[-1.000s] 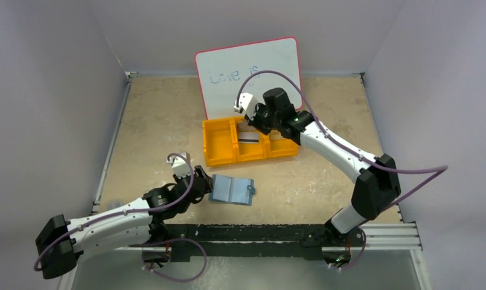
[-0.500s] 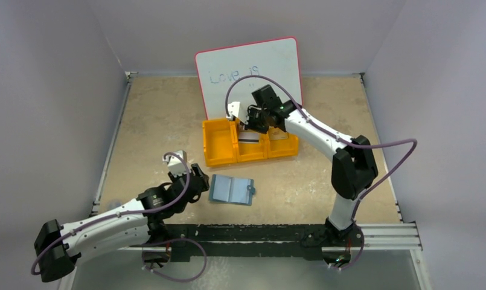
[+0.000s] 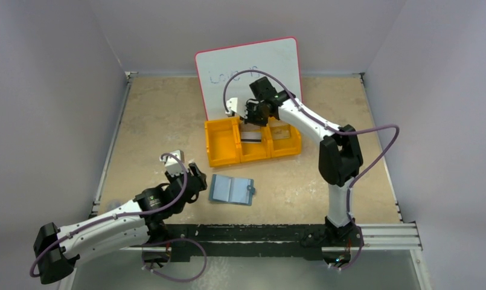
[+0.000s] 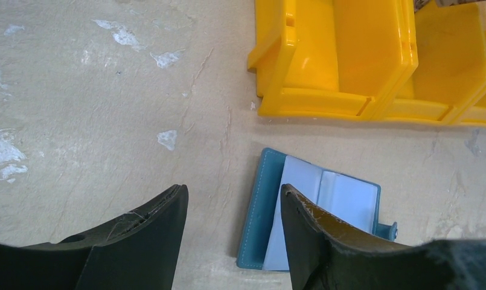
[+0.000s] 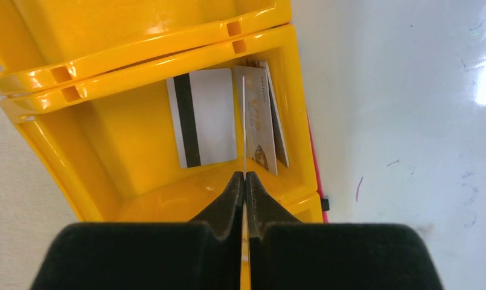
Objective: Take the credit cards out of the card holder
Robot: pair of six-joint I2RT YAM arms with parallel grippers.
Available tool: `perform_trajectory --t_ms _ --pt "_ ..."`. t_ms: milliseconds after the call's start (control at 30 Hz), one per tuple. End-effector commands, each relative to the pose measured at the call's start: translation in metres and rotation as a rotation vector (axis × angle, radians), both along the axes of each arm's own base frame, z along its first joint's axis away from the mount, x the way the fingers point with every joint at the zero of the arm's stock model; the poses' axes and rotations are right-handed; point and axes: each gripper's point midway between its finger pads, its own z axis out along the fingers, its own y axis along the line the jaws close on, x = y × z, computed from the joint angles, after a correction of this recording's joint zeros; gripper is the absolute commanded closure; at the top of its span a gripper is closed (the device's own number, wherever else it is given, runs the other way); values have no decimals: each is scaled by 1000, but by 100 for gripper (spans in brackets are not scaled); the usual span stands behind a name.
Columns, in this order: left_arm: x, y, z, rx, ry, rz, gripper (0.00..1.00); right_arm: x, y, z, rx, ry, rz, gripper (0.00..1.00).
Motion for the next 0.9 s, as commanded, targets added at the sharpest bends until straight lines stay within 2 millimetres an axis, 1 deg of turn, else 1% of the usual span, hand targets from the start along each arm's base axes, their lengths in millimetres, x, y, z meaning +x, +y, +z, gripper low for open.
perform_trajectory --t_ms 0,100,200,300,333,367,467,533,733,867 --pt "7 -1 16 -15 -45 15 42 2 1 5 -51 14 75 100" --pt "8 -1 16 -5 -46 18 42 1 4 -1 -54 34 99 100" --pt "7 0 15 1 -45 17 42 6 2 -7 -82 19 103 100" --pt "7 -2 12 -3 -40 10 42 10 -5 -17 -130 4 104 100" --pt "7 -2 11 -7 -40 9 42 17 -8 -18 -150 -22 84 100" --pt "7 -3 10 -11 -39 9 42 20 -7 -18 -150 -33 82 100" --pt "6 -3 9 -14 -37 8 42 27 -4 -13 -148 -59 85 99" --pt "6 -3 9 -21 -38 9 42 29 -5 -16 -159 -72 87 98" --pt "6 -3 8 -17 -41 4 42 33 -3 -24 -172 -66 94 98" --pt "7 -4 9 -12 -40 3 42 38 1 -24 -165 -81 88 90"
